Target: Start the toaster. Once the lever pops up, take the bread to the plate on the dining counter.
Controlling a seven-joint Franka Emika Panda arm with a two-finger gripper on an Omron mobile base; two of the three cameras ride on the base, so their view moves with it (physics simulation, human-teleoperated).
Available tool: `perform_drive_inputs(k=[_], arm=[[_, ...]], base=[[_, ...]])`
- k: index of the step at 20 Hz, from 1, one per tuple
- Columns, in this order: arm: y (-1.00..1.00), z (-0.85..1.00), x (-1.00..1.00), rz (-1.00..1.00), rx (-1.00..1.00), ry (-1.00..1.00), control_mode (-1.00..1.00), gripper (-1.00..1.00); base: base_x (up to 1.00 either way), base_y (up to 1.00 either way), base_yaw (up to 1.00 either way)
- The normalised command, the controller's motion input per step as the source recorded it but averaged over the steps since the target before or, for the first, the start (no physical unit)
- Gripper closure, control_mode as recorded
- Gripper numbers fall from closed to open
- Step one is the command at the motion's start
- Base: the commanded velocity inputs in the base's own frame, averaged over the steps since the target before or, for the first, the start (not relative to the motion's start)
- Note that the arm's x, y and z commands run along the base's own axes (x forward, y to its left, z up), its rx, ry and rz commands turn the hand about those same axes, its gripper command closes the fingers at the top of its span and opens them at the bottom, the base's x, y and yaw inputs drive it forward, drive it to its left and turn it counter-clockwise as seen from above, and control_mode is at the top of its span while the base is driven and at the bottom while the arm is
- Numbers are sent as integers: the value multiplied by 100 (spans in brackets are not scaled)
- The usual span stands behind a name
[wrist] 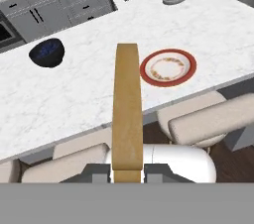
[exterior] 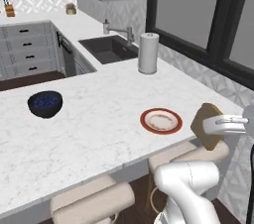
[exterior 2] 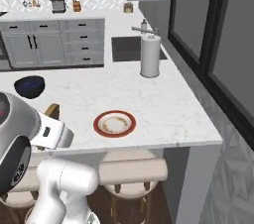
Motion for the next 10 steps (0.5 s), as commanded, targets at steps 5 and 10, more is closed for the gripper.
perform_drive_inputs(k=[5,10], arm=[[0,0,0,0,0,0,100,100],[0,0,0,0,0,0,100,100]], base=[[61,-18,28],[32,-35,15]])
